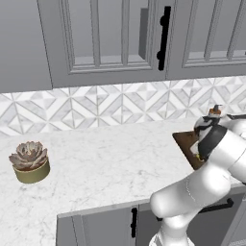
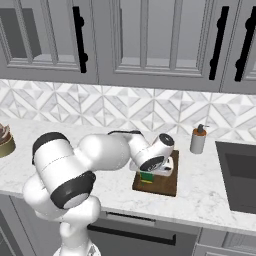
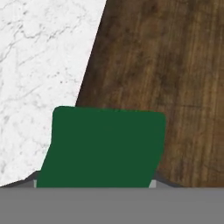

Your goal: Pick up the sponge from the counter and clean the cutting board by briefly scrubbing or pressing down on the cutting board. Once finished, release the sponge.

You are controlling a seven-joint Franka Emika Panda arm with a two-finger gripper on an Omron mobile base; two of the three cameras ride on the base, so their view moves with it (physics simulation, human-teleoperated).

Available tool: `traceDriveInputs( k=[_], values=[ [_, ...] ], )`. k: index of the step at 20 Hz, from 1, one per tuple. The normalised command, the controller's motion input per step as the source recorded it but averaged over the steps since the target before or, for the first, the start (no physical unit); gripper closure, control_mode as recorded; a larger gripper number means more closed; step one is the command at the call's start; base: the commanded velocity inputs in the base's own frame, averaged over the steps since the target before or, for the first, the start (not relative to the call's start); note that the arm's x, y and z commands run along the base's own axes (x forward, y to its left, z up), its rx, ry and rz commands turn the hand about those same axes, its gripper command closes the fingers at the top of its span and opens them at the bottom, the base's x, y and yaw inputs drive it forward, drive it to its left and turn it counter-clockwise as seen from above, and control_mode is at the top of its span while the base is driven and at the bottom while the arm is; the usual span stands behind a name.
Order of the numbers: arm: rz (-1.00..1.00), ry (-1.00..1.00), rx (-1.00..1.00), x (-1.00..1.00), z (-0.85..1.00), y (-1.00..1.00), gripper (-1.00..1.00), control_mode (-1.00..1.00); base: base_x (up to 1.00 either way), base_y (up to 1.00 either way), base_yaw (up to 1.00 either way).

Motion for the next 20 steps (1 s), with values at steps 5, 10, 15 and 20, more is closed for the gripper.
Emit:
traceDriveInputs(
  k=[5,10,15,20],
  values=[
    [0.0,0.0,0.0,0.48,0.0,0.0,1.0,-1.0,0.0,0.0,0.0],
    [0.0,0.0,0.0,0.59,0.0,0.0,1.0,-1.0,0.0,0.0,0.0],
    [0.0,0.0,0.0,0.48,0.0,0.0,1.0,-1.0,0.0,0.0,0.0],
    [0.0,0.0,0.0,0.49,0.0,0.0,1.0,-1.0,0.0,0.0,0.0]
  ],
)
